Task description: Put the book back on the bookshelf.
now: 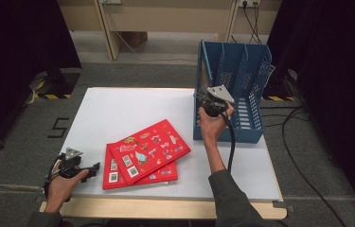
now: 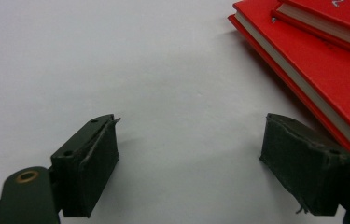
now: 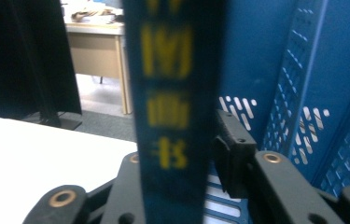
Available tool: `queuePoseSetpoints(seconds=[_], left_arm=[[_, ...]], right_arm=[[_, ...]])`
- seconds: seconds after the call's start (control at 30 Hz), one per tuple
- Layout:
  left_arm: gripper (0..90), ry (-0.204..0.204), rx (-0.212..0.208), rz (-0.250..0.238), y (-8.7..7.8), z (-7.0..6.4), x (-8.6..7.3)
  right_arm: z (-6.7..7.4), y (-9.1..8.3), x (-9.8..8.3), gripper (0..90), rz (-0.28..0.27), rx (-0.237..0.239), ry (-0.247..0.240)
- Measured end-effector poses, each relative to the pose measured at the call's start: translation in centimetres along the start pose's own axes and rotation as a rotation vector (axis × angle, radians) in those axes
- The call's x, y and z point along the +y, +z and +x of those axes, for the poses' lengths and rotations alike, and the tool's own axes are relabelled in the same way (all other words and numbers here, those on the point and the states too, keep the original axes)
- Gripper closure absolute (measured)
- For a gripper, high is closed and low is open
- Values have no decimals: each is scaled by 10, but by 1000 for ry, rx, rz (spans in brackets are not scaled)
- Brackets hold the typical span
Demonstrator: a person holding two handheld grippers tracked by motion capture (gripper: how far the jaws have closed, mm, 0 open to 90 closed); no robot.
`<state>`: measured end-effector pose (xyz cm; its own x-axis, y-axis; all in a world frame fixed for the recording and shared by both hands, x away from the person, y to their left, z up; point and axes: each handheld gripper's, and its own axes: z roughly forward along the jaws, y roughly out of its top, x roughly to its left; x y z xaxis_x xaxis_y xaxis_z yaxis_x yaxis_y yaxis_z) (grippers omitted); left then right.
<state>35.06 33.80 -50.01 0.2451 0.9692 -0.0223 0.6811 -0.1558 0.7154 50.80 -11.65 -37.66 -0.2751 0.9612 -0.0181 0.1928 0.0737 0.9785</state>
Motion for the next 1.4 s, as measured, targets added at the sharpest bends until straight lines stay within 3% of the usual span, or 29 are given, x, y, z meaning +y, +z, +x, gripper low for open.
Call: queuePoseSetpoints(seconds=[0.27,0.4,1.03,1.4], left_arm=[[175,0,2,1,0,0,0],[174,-1,4,3,0,0,0],[174,0,3,-2,0,0,0],[174,0,-1,1,0,0,0]], right_arm=[[-4,-19,-3,667,0,87,-17],[-6,-25,-7,671,-5,120,0],[9,0,0,631,20,100,-7],[8,7,2,616,37,99,-24]])
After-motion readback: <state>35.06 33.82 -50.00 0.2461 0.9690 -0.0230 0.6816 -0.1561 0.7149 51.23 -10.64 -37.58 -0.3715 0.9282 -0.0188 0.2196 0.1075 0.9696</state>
